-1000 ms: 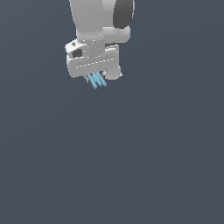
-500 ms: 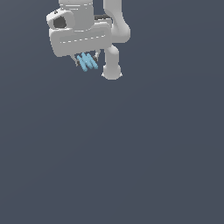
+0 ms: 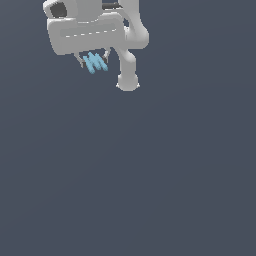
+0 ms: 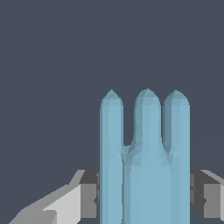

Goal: Pick up the object and move it to a goal position.

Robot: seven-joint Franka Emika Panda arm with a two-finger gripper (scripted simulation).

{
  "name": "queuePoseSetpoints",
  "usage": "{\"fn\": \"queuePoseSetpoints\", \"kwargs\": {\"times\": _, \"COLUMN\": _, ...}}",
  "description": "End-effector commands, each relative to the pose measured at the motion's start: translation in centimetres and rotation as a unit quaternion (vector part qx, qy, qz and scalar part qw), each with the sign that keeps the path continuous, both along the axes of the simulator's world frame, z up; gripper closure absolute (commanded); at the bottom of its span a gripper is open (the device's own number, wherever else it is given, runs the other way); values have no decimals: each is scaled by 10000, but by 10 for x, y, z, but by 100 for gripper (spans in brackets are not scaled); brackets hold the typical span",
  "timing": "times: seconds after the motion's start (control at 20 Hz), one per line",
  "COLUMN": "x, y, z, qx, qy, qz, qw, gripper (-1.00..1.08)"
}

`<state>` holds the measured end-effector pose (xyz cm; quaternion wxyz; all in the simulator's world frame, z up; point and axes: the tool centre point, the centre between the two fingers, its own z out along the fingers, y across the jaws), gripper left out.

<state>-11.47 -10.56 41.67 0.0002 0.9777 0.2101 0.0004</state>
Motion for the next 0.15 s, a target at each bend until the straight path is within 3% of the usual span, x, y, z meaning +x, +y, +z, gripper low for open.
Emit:
{"fn": "queuePoseSetpoints", "kwargs": {"times": 0.0, "x": 0, "y": 0, "z": -1, "qx": 0, "qy": 4, "qz": 2, "qw": 10000, "gripper": 108}}
{"fn": "queuePoseSetpoints", "kwargs": {"times": 0.1, "x": 1, "y": 1, "z": -2, "qx": 0, "qy": 4, "qz": 2, "qw": 10000, "gripper": 108}}
